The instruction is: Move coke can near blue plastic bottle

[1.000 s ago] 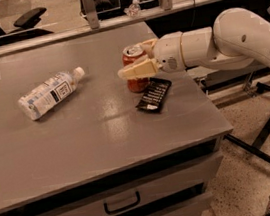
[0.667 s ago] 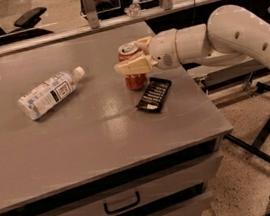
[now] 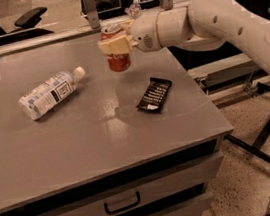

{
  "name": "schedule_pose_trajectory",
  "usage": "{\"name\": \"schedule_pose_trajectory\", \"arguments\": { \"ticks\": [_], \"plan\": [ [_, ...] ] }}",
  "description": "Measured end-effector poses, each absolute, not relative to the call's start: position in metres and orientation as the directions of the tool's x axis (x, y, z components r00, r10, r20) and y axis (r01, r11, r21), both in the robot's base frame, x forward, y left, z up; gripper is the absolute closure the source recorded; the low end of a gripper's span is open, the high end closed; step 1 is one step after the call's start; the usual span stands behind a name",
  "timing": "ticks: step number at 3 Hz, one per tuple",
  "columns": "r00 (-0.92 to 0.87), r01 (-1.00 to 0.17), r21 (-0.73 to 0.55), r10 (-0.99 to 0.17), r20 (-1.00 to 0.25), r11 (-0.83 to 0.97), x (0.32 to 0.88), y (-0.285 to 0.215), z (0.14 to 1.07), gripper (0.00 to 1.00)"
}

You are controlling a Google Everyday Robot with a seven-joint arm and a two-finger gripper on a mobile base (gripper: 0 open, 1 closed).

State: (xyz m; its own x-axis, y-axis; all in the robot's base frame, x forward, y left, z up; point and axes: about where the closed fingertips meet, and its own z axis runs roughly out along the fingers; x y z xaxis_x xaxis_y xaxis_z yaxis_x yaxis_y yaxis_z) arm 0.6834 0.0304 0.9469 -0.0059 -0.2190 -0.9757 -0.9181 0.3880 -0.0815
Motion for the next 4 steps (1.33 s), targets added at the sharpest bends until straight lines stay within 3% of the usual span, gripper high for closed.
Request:
{"name": "schedule_pose_trajectory", "arguments": {
  "ticks": [2, 4],
  "plan": [
    [0.018, -0.946, -0.08, -0.197, -0.98, 0.314, 0.694, 0.097, 0.964, 1.0],
    [0.016, -0.959, -0.068, -0.187, -0.982, 0.275, 0.675, 0.133, 0.935, 1.0]
  ]
}}
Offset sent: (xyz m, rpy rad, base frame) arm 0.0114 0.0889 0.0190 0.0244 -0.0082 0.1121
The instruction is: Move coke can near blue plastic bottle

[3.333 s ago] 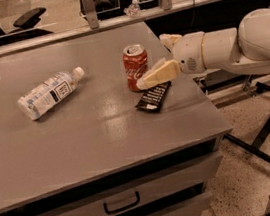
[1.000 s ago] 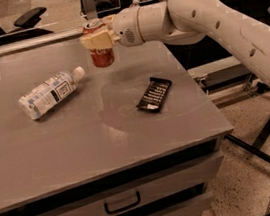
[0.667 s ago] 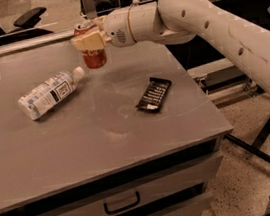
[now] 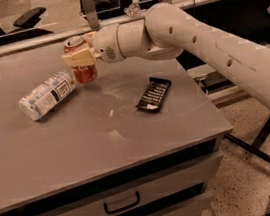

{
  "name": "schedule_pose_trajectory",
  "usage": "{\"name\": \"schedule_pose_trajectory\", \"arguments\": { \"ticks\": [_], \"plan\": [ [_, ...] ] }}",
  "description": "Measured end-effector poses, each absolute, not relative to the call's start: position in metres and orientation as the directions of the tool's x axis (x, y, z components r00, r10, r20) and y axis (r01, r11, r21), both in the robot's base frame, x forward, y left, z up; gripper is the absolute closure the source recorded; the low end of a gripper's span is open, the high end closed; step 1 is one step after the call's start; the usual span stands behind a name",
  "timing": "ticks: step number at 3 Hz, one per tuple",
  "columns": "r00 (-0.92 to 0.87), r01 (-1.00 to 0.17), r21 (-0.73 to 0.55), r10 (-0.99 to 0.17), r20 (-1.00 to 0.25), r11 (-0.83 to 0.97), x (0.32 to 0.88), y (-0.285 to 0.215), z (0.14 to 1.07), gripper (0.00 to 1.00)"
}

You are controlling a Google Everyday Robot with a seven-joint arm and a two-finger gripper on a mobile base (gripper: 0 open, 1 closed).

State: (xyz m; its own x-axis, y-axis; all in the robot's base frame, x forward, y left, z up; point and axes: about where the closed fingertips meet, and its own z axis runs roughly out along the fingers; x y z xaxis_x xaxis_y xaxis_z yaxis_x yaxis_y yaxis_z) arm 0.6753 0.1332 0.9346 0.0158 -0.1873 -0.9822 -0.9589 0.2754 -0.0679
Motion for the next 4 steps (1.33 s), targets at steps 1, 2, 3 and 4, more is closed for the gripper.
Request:
{"name": "schedule_pose_trajectory", "arguments": {
  "ticks": [1, 2, 3, 4],
  "plan": [
    [0.012, -0.963, -0.061, -0.184, -0.983, 0.263, 0.67, 0.139, 0.926, 1.0],
    [0.008, -0.967, -0.053, -0.181, -0.984, 0.247, 0.666, 0.142, 0.921, 0.86],
    [0.009, -0.971, -0.052, -0.18, -0.984, 0.235, 0.662, 0.144, 0.916, 0.63],
    [0.016, -0.973, -0.058, -0.183, -0.983, 0.224, 0.658, 0.145, 0.909, 0.32]
  ]
}}
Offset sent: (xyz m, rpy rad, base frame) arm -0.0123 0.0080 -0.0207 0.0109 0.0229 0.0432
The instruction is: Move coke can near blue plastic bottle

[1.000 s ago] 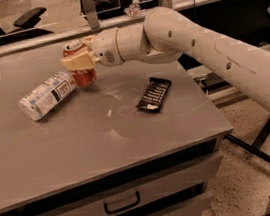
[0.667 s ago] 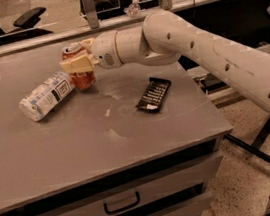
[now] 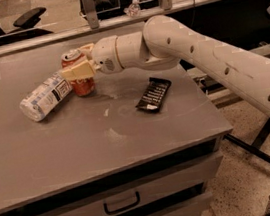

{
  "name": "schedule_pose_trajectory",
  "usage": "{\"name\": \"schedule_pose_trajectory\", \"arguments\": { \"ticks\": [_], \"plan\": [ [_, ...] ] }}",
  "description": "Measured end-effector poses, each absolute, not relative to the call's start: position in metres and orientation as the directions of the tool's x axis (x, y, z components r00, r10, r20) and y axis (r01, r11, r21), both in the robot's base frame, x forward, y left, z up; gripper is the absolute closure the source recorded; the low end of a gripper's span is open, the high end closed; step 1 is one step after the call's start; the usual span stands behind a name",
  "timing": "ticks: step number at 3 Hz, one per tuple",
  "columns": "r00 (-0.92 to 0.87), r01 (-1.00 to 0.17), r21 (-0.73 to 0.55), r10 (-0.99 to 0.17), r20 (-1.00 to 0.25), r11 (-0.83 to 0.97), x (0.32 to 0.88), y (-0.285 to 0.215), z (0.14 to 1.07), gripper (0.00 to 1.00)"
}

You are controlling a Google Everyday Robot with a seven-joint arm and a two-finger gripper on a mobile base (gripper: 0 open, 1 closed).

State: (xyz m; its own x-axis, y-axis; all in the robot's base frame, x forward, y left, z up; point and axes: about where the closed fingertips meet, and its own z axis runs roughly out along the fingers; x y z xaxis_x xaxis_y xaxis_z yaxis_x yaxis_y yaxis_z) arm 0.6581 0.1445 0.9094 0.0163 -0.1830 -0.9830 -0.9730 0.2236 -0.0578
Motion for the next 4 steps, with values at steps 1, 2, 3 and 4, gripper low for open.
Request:
{"name": "schedule_pose_trajectory", "arguments": {
  "ticks": [1, 2, 3, 4],
  "plan": [
    [0.02, -0.972, -0.063, -0.188, -0.982, 0.225, 0.655, 0.143, 0.906, 0.1],
    [0.016, -0.97, -0.066, -0.208, -0.978, 0.235, 0.651, 0.132, 0.9, 0.0],
    [-0.034, -0.937, -0.077, -0.308, -0.951, 0.34, 0.648, 0.053, 0.889, 0.0],
    [-0.117, -0.862, -0.103, -0.394, -0.912, 0.496, 0.638, -0.045, 0.882, 0.0]
  ]
}}
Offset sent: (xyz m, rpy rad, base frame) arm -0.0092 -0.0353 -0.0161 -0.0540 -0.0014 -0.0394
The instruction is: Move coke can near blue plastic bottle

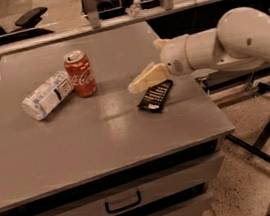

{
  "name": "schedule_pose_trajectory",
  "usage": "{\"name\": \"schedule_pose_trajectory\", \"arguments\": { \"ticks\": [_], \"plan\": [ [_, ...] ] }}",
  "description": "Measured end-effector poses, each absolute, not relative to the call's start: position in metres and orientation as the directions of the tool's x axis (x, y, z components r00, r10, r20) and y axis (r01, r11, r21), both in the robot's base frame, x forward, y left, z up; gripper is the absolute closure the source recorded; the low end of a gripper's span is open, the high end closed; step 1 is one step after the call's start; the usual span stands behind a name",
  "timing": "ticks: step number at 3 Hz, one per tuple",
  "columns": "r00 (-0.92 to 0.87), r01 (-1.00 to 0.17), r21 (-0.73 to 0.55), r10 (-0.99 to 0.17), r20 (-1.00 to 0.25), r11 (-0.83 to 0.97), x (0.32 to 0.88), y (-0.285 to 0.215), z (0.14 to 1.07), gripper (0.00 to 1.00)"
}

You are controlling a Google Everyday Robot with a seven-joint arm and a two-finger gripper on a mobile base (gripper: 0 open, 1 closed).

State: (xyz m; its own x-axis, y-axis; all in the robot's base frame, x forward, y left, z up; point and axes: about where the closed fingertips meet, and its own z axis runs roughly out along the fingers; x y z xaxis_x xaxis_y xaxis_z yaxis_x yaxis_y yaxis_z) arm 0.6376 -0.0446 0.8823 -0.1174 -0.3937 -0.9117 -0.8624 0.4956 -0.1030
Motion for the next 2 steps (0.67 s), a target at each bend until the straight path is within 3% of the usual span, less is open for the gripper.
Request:
{"name": "schedule_pose_trajectory", "arguments": {
  "ticks": [2],
  "plan": [
    [-0.133, -0.846, -0.109, -0.405, -0.905, 0.521, 0.6358, -0.063, 0.8815, 0.0]
  ]
}}
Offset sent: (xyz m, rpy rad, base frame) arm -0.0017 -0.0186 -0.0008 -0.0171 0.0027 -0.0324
